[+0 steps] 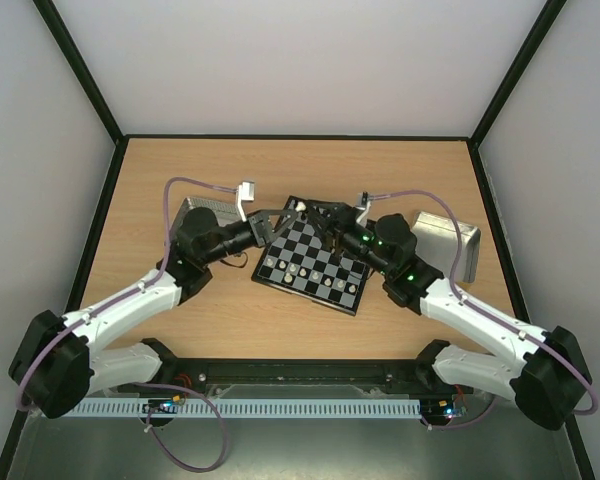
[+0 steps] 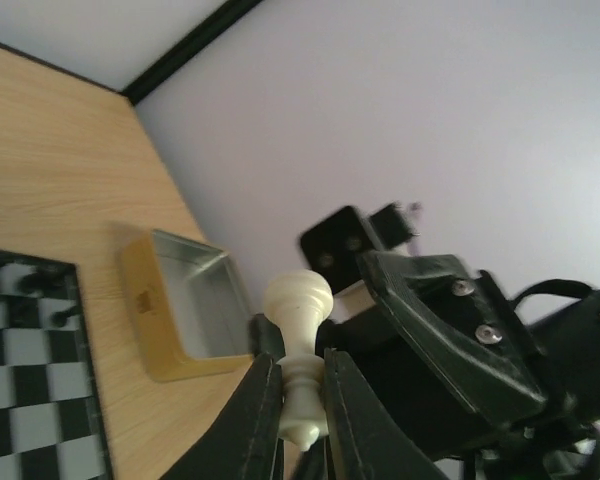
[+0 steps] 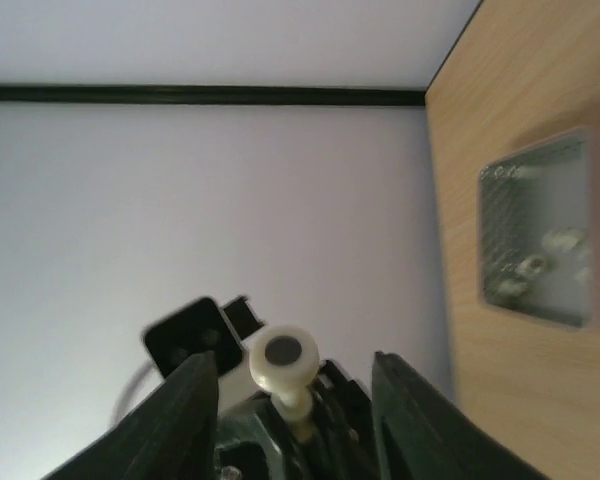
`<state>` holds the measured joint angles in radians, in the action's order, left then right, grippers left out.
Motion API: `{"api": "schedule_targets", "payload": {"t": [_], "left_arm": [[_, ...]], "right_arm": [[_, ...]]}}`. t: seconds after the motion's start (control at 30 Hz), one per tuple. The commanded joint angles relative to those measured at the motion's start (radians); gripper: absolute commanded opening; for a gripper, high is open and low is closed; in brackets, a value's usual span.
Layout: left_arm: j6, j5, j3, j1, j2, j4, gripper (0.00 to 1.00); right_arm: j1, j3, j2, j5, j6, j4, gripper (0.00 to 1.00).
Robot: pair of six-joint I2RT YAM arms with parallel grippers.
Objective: Set up the chess pieces on the board
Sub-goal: Place the chess piece on the chessboard.
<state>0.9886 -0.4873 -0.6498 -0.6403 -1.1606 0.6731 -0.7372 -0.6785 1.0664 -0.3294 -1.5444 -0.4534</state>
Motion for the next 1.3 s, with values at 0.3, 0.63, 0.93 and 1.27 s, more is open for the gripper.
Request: {"api": "schedule_targets", "payload": {"t": [0.3, 0.63, 0.93, 1.27], "left_arm": [[-0.463, 0.149, -0.378, -0.056, -0.066, -1.087, 0.05], [-0.573, 0.388, -0.66, -0.251, -0.361, -1.577, 0.06], [-0.61, 0.4, -0.792, -0.333, -0.588, -1.678, 0.07], [-0.627, 0.398, -0.926, -0.343, -0.752, -1.729, 0.08]], "right_arm": [[-0.003, -0.064, -0.221, 0.571, 0.405, 0.641, 0.64], [-0.004, -0.028, -0.363, 0.845, 0.447, 0.841, 0.65], [-0.004, 0.029, -0.42, 0.85, 0.432, 0.844, 0.65], [-0.003, 0.068, -0.485, 0.876, 0.428, 0.874, 0.65]]}}
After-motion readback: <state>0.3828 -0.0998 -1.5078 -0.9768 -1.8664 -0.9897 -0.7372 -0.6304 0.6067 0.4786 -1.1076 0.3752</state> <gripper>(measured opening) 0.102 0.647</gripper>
